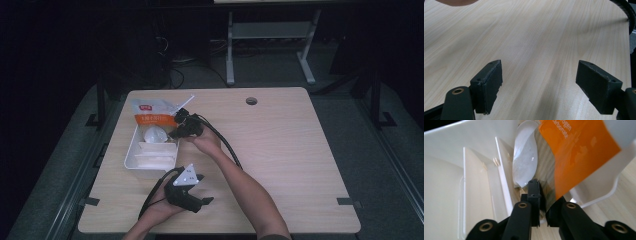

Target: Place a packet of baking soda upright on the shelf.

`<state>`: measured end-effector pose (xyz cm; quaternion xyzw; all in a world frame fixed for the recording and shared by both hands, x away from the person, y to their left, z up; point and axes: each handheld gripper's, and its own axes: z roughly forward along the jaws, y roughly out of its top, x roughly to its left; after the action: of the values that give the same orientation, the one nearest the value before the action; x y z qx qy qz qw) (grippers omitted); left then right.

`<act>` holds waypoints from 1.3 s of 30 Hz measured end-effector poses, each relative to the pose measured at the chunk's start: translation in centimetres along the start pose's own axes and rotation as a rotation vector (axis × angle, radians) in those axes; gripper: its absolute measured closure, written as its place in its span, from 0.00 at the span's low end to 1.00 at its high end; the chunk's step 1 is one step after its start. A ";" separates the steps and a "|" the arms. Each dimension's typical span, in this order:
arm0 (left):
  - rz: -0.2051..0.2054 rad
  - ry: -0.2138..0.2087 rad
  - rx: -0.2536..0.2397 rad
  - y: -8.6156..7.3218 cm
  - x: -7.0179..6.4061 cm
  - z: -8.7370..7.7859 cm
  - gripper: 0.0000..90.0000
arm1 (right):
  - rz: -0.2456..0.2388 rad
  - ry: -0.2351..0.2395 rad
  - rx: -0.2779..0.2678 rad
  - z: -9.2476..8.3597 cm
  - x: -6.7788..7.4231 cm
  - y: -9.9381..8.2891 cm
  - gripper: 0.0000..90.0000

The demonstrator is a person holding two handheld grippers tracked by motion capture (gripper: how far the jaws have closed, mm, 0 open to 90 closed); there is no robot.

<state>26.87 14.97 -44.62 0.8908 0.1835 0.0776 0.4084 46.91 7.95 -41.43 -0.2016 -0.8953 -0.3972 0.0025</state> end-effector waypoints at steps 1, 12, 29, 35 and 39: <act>-0.001 0.000 -0.002 0.0 0.0 0.0 0.23 | 0.005 0.007 -0.006 0.1 -0.1 -0.1 0.95; -0.003 0.001 -0.003 0.0 0.0 -0.1 0.23 | 0.045 0.042 -0.040 -0.6 -0.3 -0.5 0.90; 0.000 0.000 -0.001 0.0 0.1 0.0 0.23 | 0.102 0.106 -0.106 -4.2 -1.2 -1.8 0.68; -0.006 0.004 -0.003 0.0 0.2 -0.1 0.23 | 0.110 0.117 -0.127 -5.6 -1.2 -2.5 0.61; -0.009 0.004 -0.004 0.0 0.2 -0.2 0.23 | 0.106 0.118 -0.130 -6.6 -1.1 -3.0 0.60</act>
<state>27.04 15.21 -44.53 0.8889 0.1880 0.0777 0.4104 45.80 1.11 -39.22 -0.2245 -0.8540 -0.4651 0.0630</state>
